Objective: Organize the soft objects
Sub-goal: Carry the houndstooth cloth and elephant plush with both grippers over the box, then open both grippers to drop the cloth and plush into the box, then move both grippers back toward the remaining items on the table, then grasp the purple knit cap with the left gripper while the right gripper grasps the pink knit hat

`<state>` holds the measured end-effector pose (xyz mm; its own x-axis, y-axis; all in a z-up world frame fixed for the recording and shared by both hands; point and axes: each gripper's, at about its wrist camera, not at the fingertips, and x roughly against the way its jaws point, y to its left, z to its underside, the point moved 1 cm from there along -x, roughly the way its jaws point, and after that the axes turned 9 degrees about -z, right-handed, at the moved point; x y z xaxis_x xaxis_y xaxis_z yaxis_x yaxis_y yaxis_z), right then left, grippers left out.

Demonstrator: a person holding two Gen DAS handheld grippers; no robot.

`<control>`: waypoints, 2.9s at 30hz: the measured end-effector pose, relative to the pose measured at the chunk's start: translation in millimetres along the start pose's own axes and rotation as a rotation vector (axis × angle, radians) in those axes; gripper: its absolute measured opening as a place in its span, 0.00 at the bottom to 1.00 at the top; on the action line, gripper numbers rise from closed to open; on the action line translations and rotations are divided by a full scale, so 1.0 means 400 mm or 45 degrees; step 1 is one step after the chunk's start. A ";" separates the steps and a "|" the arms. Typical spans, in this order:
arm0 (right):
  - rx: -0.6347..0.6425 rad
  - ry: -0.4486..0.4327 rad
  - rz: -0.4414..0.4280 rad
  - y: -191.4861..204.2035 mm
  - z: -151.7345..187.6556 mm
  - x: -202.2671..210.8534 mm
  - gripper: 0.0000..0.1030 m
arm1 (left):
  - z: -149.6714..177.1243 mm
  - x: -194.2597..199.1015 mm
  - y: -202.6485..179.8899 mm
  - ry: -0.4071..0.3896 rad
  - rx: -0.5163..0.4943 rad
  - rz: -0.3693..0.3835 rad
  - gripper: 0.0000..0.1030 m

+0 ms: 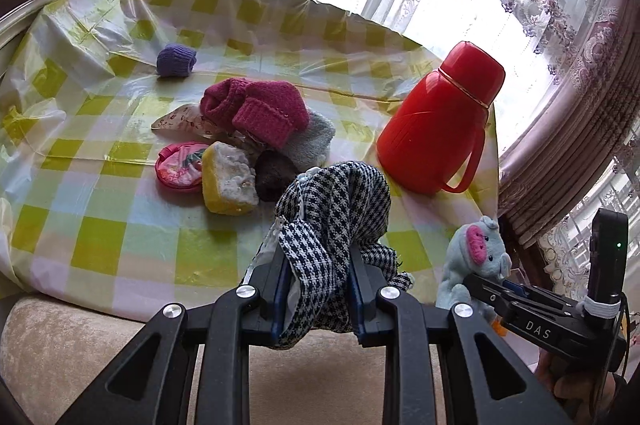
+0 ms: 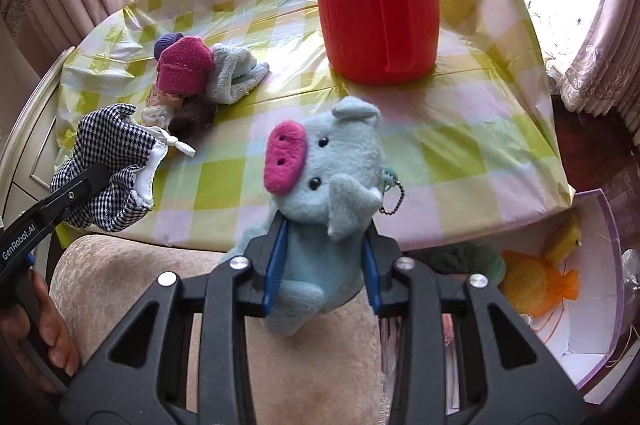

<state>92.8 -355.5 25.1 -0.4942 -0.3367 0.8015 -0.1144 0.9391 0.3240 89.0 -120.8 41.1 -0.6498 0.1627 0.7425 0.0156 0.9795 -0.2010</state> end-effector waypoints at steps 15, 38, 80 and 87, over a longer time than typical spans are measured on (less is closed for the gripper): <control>-0.181 -0.079 0.283 -0.266 0.087 0.204 0.37 | 0.098 0.016 -0.341 0.143 -0.360 0.307 0.27; -0.224 -0.079 0.316 -0.303 0.144 0.247 0.74 | 0.162 0.023 -0.394 0.250 -0.470 0.398 0.62; 0.155 -0.095 -0.125 0.291 -0.227 -0.217 0.82 | -0.296 -0.156 0.338 -0.094 0.108 -0.284 0.62; 0.157 -0.128 -0.140 0.361 -0.301 -0.306 0.85 | -0.417 -0.239 0.384 -0.117 0.115 -0.306 0.63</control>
<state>240.7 -186.9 34.3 -0.5561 -0.4349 0.7083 -0.2741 0.9004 0.3378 280.2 34.1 45.7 -0.6927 -0.0886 0.7157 -0.2124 0.9735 -0.0850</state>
